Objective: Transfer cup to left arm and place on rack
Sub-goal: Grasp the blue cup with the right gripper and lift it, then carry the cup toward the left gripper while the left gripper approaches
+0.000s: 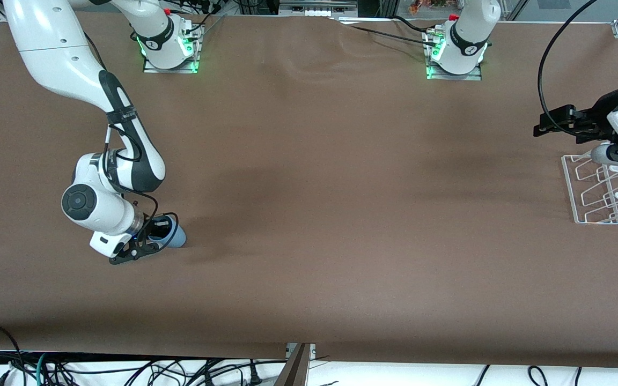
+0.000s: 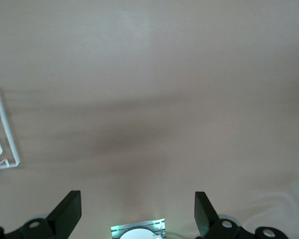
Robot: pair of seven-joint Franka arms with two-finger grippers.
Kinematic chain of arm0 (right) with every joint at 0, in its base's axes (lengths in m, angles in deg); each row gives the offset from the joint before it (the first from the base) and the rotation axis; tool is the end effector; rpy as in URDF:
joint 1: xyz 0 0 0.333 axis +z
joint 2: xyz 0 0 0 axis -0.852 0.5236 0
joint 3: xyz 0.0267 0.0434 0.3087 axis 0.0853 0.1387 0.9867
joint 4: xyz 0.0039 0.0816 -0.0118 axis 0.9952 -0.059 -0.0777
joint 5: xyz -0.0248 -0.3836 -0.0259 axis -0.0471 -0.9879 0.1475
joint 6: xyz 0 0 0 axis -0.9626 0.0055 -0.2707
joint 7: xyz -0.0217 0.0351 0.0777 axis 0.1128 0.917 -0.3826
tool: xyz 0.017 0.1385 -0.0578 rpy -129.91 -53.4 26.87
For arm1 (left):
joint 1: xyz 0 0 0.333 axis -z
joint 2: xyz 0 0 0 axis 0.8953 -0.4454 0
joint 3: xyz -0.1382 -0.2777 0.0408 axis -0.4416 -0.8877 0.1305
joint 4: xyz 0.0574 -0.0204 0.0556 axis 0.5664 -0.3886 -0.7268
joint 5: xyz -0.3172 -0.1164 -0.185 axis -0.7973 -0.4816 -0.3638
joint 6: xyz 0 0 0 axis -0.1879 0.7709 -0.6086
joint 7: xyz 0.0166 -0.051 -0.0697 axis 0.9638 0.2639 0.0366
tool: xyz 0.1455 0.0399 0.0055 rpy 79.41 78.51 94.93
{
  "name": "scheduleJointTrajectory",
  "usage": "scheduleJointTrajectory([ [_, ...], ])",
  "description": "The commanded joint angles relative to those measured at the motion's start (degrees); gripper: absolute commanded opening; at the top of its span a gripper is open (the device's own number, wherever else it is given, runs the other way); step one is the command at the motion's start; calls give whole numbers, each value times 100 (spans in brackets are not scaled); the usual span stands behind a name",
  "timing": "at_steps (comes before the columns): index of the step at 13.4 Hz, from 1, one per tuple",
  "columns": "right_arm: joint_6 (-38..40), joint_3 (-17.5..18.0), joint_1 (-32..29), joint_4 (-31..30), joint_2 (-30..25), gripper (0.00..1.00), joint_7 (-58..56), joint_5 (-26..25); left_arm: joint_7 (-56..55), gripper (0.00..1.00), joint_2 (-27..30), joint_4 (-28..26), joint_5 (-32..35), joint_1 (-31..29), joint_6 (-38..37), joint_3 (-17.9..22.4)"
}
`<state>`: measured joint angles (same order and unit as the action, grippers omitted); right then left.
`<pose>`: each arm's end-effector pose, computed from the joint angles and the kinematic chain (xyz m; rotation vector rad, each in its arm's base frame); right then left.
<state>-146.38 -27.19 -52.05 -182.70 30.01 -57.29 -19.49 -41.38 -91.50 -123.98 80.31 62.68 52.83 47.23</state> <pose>0.6765 0.0910 0.1783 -3.0792 -0.4706 0.0140 0.5600 -0.0128 0.5464 2.9717 -0.1899 -0.3125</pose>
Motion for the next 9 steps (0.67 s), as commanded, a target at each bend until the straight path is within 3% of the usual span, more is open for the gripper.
scheduleJointTrajectory([
  [1,1115,36,109,758,17,0,134,313,1027,100,-14,-103,-206,-45,74,35],
  [4,1986,53,433,1208,-18,0,870,358,2433,100,-32,-271,-241,-18,312,26],
  [7,2804,377,662,1639,-27,0,2275,1304,3724,100,-128,-506,-810,-18,574,26],
  [9,2859,701,724,1666,-27,0,3102,1832,4893,100,-137,-858,-1084,-10,935,26],
])
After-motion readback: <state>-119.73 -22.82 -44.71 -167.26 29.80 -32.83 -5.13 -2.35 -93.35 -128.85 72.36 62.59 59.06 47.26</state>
